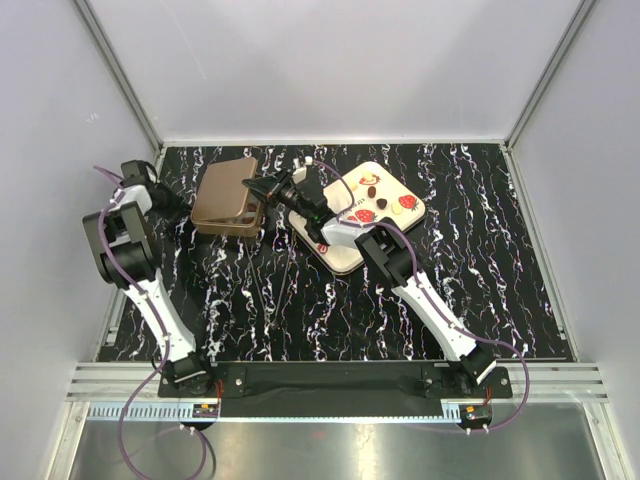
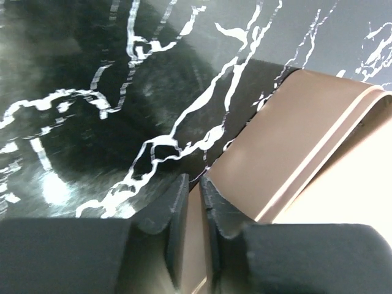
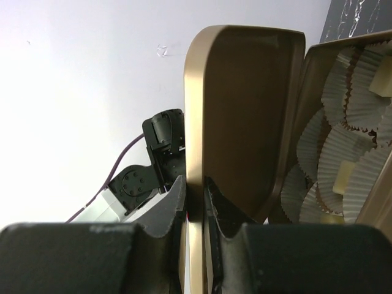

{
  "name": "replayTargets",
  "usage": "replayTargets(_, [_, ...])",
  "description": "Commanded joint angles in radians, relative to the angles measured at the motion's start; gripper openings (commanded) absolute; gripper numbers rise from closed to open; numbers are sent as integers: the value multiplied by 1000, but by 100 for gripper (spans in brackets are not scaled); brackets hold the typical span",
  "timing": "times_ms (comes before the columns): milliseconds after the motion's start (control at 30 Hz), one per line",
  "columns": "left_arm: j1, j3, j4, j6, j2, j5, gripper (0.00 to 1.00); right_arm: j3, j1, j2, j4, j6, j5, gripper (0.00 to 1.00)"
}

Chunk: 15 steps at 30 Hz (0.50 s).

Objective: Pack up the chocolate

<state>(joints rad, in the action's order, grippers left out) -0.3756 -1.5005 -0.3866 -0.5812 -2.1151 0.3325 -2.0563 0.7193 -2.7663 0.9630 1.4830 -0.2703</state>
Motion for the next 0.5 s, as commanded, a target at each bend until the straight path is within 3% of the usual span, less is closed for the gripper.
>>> replayTargets(0, [-22,-66,-26,18,84,-6,22,-19,-6,23,105,13,-30,0])
replayTargets(67, [-28,-78,-43,23,96,-1,29,-22,-6,28,108,11,-30,0])
replayTargets(467, [-32,-106,-66,34,162,14,43,-36,-3,22,132,25,-20,0])
